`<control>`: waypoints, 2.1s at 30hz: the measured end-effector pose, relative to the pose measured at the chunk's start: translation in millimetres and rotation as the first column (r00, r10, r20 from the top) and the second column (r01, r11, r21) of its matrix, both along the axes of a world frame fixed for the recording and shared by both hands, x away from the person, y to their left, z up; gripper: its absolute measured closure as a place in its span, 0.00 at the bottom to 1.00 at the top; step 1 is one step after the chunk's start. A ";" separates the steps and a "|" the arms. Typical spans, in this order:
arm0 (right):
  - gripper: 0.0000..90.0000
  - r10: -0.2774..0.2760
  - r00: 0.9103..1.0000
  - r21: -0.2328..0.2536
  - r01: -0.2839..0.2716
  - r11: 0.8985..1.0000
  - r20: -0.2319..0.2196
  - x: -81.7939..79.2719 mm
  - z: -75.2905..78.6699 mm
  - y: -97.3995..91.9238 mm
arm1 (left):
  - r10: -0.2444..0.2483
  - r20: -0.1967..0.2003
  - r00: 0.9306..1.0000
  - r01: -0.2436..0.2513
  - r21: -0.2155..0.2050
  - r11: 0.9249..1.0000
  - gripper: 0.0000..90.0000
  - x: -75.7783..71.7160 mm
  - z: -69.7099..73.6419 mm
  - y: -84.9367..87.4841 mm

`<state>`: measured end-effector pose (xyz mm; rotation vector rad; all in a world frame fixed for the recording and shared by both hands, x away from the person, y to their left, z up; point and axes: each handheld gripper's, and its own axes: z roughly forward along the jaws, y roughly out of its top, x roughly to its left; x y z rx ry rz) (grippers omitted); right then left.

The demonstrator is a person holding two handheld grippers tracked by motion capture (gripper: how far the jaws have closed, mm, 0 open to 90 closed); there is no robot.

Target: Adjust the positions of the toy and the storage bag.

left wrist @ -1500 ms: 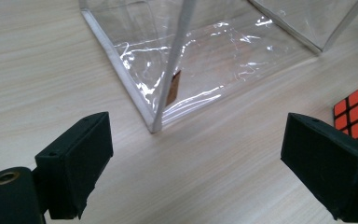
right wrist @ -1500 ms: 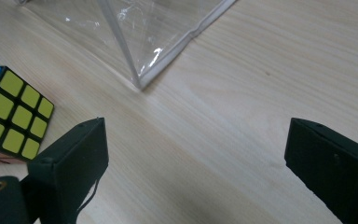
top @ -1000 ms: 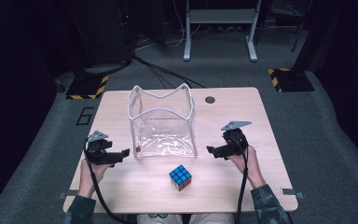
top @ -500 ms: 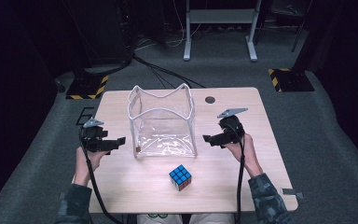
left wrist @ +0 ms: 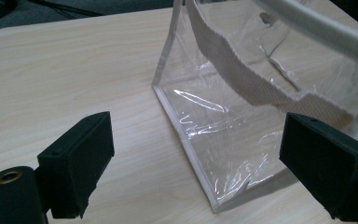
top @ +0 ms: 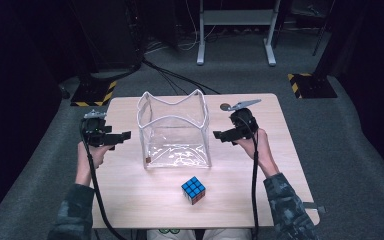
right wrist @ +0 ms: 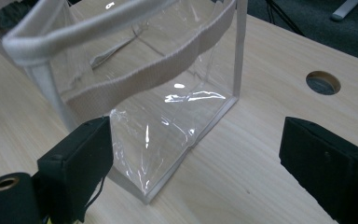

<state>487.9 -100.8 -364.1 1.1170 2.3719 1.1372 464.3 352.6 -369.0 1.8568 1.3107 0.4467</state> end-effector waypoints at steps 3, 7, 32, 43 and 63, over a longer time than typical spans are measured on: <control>0.10 -0.001 1.000 -0.002 0.001 1.000 0.006 3.2 8.0 3.8 | 0.001 0.005 1.000 -0.001 -0.003 1.000 0.11 3.3 6.4 -1.0; 0.11 -0.001 1.000 -0.006 0.001 1.000 0.020 6.2 17.6 8.5 | -0.002 0.017 1.000 0.002 0.003 1.000 0.12 7.8 14.5 -2.5; 0.15 -0.020 0.999 0.017 0.019 1.000 0.032 36.4 49.4 36.8 | -0.039 0.029 0.999 0.039 0.019 0.999 0.15 46.4 47.4 -34.1; 0.24 -0.056 0.998 -0.022 0.056 0.998 0.009 57.6 42.4 58.1 | -0.082 -0.025 0.996 0.083 0.045 0.996 0.32 63.6 41.0 -55.9; 0.89 -0.134 0.990 -0.049 0.131 0.990 -0.045 62.9 28.6 50.5 | -0.072 -0.078 0.994 0.082 0.135 0.987 0.94 64.9 26.7 -51.1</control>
